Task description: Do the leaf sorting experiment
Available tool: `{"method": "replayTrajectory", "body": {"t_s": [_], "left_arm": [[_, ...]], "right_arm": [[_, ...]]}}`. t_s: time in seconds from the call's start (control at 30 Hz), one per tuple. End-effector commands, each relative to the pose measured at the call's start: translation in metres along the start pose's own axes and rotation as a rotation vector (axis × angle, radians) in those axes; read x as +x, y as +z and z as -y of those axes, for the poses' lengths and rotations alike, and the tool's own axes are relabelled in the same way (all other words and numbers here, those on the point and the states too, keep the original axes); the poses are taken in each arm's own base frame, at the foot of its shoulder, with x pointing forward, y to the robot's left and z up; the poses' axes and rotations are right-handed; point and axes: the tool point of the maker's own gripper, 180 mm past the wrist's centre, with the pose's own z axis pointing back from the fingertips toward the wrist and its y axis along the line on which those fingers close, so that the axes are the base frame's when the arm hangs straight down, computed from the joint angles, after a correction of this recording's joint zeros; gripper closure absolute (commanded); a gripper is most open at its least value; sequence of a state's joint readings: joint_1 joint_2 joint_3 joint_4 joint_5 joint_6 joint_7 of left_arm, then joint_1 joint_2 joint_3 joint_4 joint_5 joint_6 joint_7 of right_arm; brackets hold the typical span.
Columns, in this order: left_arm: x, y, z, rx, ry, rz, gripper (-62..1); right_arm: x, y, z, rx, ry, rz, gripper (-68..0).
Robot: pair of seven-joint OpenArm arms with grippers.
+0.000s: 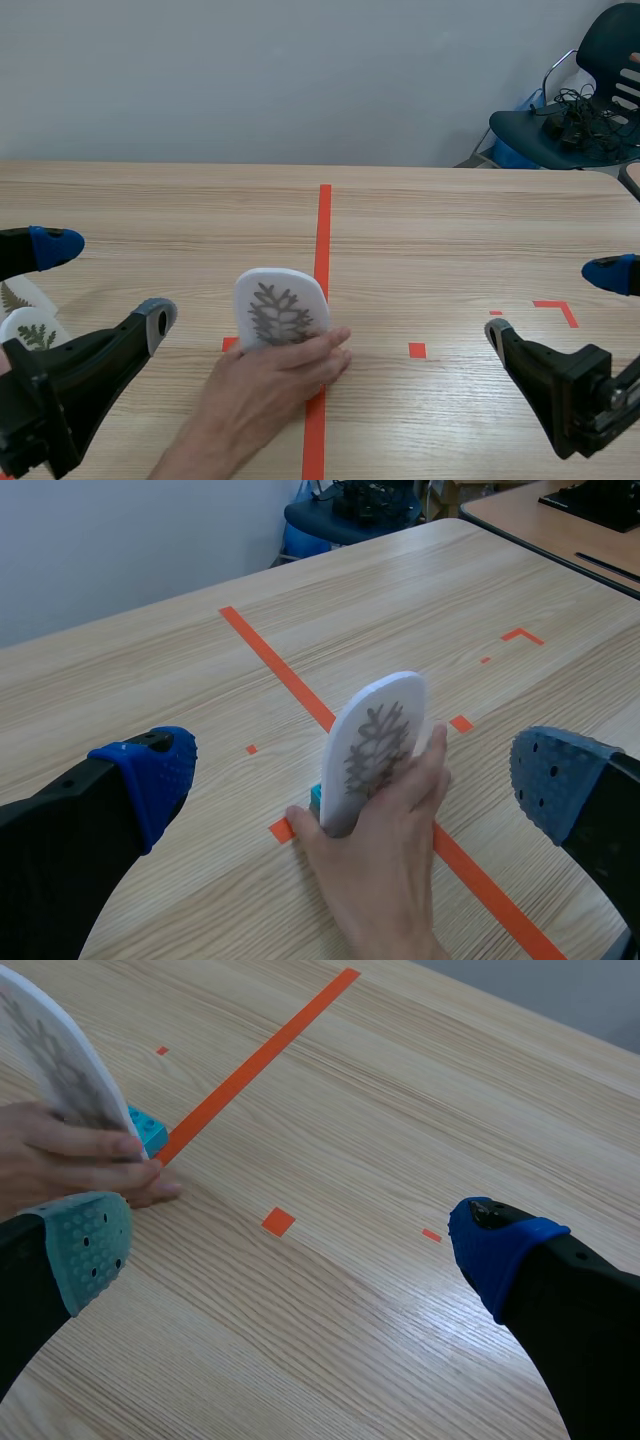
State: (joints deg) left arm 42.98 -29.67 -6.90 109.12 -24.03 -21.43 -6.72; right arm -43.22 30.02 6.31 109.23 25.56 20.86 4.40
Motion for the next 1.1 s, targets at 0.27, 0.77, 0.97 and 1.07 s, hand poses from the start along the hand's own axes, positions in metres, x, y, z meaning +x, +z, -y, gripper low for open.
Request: {"method": "replayTrajectory", "body": {"t_s": [0.27, 0.77, 0.97, 1.07], "left_arm": [[-0.003, -0.001, 0.001, -0.003, 0.006, -0.024, -62.3], [-0.081, -0.034, -0.027, 0.012, -0.026, -0.185, -62.3], [-0.111, -0.068, -0.019, -0.029, -0.005, -0.178, -62.3], [-0.124, -0.086, -0.005, -0.071, -0.001, -0.194, -62.3]], "right_arm": [[0.012, 0.0, 0.001, 0.006, 0.011, 0.035, -67.9], [0.012, 0.0, 0.001, 0.006, 0.011, 0.036, -67.9], [0.012, 0.0, 0.001, 0.006, 0.011, 0.036, -67.9], [0.012, 0.0, 0.001, 0.006, 0.011, 0.036, -67.9]]}}
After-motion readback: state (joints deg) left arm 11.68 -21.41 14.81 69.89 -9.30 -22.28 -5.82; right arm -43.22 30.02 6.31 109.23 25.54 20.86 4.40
